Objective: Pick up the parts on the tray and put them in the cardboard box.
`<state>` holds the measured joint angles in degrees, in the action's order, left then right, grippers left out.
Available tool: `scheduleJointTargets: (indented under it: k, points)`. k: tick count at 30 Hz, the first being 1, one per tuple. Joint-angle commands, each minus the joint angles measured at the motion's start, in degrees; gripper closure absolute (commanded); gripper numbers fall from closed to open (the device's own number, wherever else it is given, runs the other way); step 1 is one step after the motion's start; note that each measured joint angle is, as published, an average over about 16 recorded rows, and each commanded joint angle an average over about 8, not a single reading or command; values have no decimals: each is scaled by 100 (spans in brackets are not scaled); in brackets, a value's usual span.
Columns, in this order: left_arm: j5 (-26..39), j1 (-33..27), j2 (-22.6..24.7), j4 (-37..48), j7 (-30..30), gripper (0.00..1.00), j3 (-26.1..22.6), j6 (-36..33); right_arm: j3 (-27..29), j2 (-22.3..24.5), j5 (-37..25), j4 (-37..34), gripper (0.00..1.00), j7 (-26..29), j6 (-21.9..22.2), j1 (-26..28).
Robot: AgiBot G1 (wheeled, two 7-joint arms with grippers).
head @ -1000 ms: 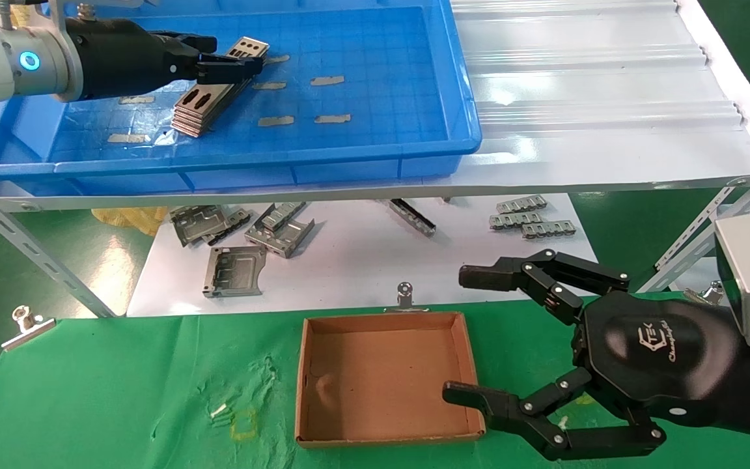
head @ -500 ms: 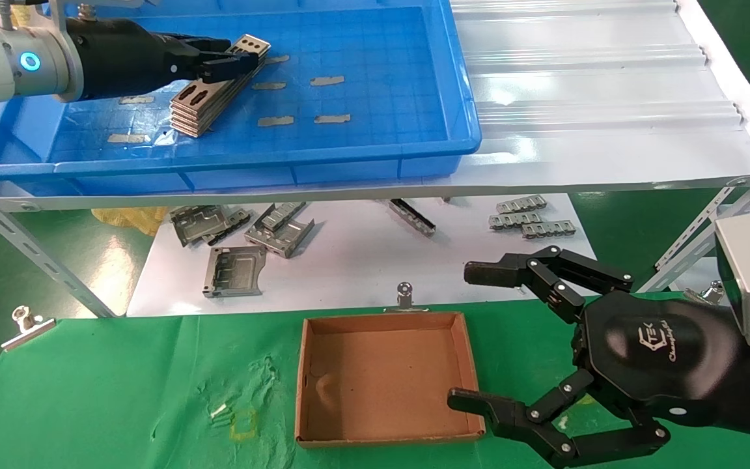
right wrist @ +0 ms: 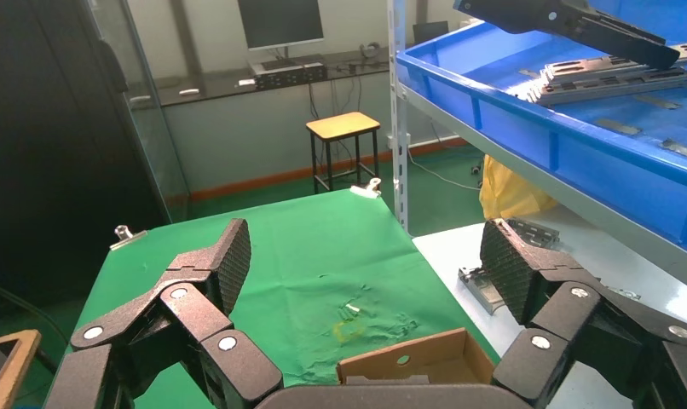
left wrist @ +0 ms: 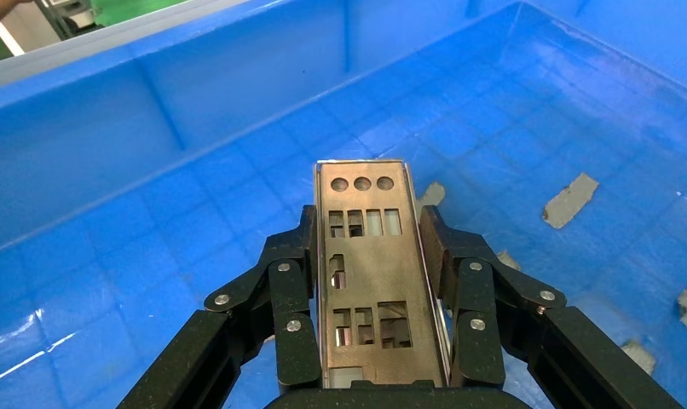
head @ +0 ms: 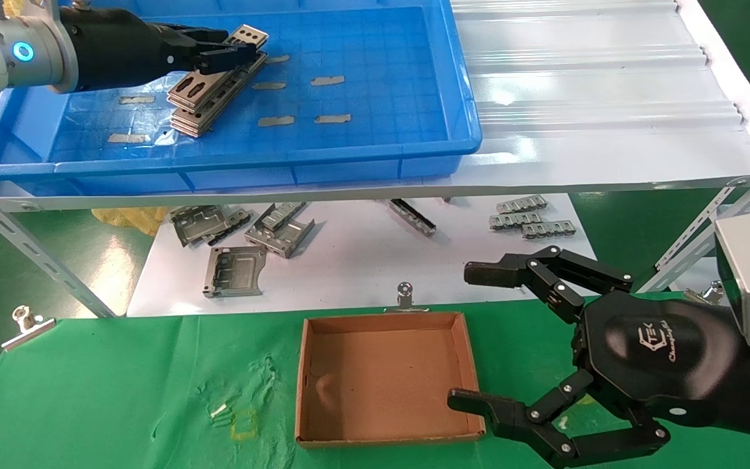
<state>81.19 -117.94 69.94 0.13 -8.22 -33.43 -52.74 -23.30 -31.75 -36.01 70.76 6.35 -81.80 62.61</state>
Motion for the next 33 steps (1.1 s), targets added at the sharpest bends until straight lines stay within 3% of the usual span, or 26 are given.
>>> scheduleJointTargets:
  k: [1,6,8,15,17,29,31,33]
  points:
    - [9,-12,0,15,-21,100,-6,-15,0,0,0,0,0,0,0,0]
    - [51,-40,-1,47,-97,100,-36,-35,0,0,0,0,0,0,0,0]
    - [62,-45,-6,52,-118,93,-44,-38,0,0,0,0,0,0,0,0]
    - [77,-40,-25,55,-174,10,-56,-75,0,0,0,0,0,0,0,0]
    - [77,-35,-29,54,-189,0,-55,-85,0,0,0,0,0,0,0,0]
    - [45,6,-50,22,-228,0,-33,-124,0,0,0,0,0,0,0,0]
    - [27,15,-57,11,-221,15,-20,-124,0,0,0,0,0,0,0,0]
    - [9,23,-65,0,-210,40,-8,-121,0,0,0,0,0,0,0,0]
